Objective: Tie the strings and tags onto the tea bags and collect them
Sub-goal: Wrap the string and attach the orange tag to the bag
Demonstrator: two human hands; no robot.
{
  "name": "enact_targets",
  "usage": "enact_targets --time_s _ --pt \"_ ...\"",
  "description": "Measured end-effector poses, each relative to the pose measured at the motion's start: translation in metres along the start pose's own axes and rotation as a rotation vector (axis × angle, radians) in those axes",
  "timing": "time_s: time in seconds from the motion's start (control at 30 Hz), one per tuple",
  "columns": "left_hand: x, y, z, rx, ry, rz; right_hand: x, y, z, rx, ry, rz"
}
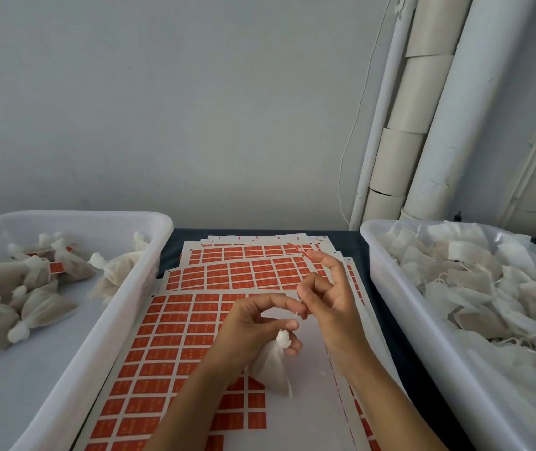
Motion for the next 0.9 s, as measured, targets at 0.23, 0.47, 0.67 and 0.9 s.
enact_targets --time_s 0.23,0.47,0.67,0.9 --pt "0.002 -0.002 0.008 -0.071 0.096 0.028 0.01 -0.01 0.02 0.034 0.212 0.029" --pt "0.005 0.002 0.017 -0.057 0.185 -0.016 0.013 0.001 0.017 -0.022 0.195 -0.082" --pt "0.005 0.003 0.021 -0.1 0.207 -0.028 0.009 0.007 0.009 0.068 0.132 -0.135" --pt "0.004 0.005 0.016 -0.125 0.173 -0.044 0.009 0.011 0.009 0.148 0.16 -0.157"
Point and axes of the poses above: each hand's wrist, its own x-axis away from the middle knuckle, its own z-axis out of the back of the hand, y = z × x, the point moved 9 cm from there along -x, towards the middle knuckle, and after that the axes turned 15 degrees about -y, right-handed, at the moved point
